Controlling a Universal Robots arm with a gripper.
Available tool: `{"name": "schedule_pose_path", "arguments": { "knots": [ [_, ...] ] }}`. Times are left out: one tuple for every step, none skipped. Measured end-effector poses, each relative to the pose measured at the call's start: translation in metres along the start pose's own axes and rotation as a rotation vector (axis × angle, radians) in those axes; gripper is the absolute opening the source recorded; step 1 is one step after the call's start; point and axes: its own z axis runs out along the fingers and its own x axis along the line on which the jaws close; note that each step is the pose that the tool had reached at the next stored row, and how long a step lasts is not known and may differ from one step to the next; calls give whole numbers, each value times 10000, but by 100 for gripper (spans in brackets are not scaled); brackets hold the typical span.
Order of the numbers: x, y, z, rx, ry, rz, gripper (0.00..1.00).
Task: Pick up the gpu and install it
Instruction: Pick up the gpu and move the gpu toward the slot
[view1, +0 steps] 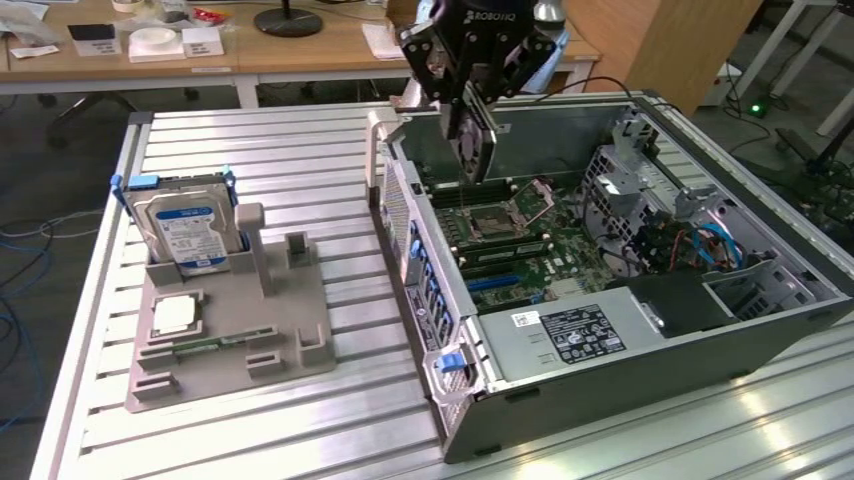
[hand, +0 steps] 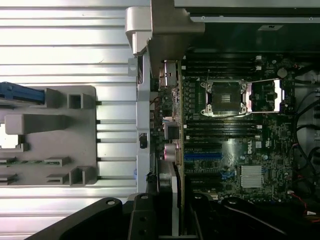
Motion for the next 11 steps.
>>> {"name": "schedule_pose_path", "arguments": {
  "knots": [
    [-19, 1, 1, 0, 0, 0, 28],
    [-39, 1, 1, 0, 0, 0, 28],
    [-62, 2, 2, -1, 0, -1, 28],
    [-85, 2, 3, 0, 0, -2, 28],
    [-108, 3, 4, 0, 0, -2, 28],
    [-129, 3, 4, 0, 1, -1, 28],
    [-151, 4, 5, 0, 0, 0, 28],
    [-173, 4, 6, -1, 0, 1, 28],
    [-197, 5, 7, -1, 0, 0, 28],
    [-220, 5, 8, 0, 0, -1, 28],
    [-245, 6, 8, 0, 0, -1, 28]
  ]
}}
